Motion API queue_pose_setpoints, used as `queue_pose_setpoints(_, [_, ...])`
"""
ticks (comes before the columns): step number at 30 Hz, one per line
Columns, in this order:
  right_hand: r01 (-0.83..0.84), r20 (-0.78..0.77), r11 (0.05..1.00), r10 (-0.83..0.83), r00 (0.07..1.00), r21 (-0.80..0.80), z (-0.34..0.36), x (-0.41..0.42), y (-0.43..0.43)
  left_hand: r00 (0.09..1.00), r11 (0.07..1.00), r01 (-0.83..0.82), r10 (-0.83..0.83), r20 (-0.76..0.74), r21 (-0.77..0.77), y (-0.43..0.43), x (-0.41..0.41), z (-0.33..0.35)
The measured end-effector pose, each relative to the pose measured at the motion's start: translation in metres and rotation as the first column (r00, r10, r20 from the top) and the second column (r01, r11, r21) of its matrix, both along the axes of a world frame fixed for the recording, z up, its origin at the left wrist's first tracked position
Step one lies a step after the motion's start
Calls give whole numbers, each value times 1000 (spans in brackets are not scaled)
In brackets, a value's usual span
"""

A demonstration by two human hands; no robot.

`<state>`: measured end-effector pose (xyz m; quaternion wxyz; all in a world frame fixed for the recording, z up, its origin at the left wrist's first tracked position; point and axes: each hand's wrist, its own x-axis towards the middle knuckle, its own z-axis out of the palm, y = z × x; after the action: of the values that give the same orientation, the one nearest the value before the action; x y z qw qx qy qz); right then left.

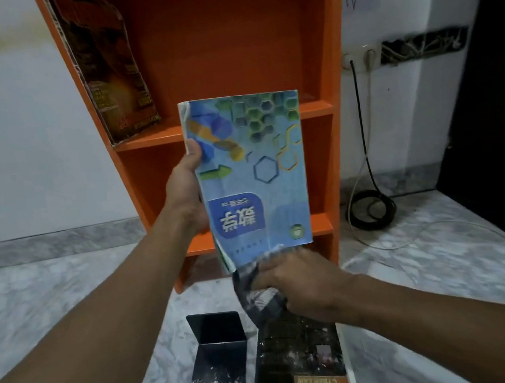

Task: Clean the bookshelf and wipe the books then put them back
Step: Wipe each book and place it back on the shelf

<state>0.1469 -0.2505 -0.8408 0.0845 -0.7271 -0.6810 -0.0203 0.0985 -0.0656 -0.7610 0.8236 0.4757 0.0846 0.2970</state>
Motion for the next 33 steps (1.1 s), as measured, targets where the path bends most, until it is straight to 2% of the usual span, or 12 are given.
queue_pose_setpoints(3, [30, -126, 974, -59, 990, -225, 5, 10, 6, 984, 985, -170, 169, -61, -16, 13, 2, -14])
queue_pose_setpoints(7, [65, -233, 947, -144, 962, -316, 2, 19, 21, 881, 892, -437, 451, -146, 120, 20, 4, -19])
queue_pose_setpoints(10, [31, -274, 906, -161, 948, -423, -9, 17, 29, 820, 829, -509, 549, -163, 229, 20, 2, -19])
queue_pose_setpoints(15, [-8, -273, 822, -180, 945, -570, -67, 8, 39, 784, 784, -564, 607, -128, 259, 25, -2, -19])
queue_pose_setpoints(21, [65, -145, 839, -169, 975, -540, -113, 19, 45, 778, 787, -560, 607, -163, 258, 33, -6, -29])
queue_pose_setpoints(26, [167, -209, 863, -297, 932, -478, -105, 51, 44, 766, 776, -570, 621, -168, 268, 38, -12, -33])
queue_pose_setpoints(28, [261, -222, 862, -383, 896, -436, -98, 75, 38, 754, 770, -583, 632, -180, 258, 41, -14, -32])
queue_pose_setpoints(29, [337, -287, 859, -458, 841, -386, -90, 87, 34, 744, 763, -593, 641, -186, 256, 42, -14, -32])
queue_pose_setpoints(30, [428, -417, 849, -525, 742, -310, -78, 98, 31, 735, 756, -601, 650, -191, 260, 41, -15, -31])
queue_pose_setpoints(31, [519, -625, 818, -544, 560, -247, -64, 105, 28, 728, 750, -606, 657, -194, 266, 41, -15, -29])
queue_pose_setpoints(32, [572, -827, 789, -464, 318, -223, -47, 106, 26, 726, 749, -611, 659, -194, 257, 40, -16, -28])
queue_pose_setpoints(33, [563, -946, 795, -317, 66, -227, -31, 108, 24, 727, 750, -616, 659, -194, 242, 39, -15, -27])
